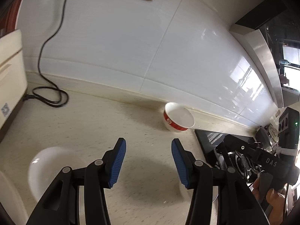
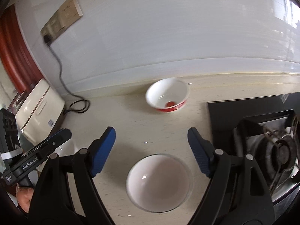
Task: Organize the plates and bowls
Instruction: 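Move both grippers to the red-rimmed bowl by the wall, then close both grippers on the rim of the red-rimmed bowl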
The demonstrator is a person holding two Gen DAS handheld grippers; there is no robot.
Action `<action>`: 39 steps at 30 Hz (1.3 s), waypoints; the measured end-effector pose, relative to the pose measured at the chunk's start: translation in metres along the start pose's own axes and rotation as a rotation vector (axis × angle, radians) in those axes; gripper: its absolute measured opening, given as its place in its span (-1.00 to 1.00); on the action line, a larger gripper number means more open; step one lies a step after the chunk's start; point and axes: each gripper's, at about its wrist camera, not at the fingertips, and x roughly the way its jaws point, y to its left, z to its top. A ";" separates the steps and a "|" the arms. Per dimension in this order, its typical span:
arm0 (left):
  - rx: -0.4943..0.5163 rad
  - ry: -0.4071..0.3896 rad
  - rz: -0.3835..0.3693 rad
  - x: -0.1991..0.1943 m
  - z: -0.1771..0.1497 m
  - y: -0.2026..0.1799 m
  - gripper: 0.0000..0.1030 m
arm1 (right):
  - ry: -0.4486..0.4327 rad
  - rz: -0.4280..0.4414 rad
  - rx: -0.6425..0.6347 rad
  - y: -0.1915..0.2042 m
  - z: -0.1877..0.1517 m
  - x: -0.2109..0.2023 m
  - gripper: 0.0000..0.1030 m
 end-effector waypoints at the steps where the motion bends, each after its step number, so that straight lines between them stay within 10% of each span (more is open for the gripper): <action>1: -0.003 0.008 -0.012 0.005 0.001 -0.002 0.01 | 0.006 -0.008 0.007 -0.007 0.003 0.003 0.60; 11: -0.125 0.152 -0.131 0.101 0.038 -0.028 0.00 | 0.139 -0.015 0.113 -0.063 0.045 0.077 0.60; 25: -0.219 0.267 0.012 0.214 0.053 -0.025 -0.05 | 0.314 0.007 0.191 -0.088 0.062 0.176 0.55; 39: -0.116 0.317 0.013 0.241 0.045 -0.054 -0.59 | 0.376 -0.010 0.080 -0.072 0.051 0.199 -0.47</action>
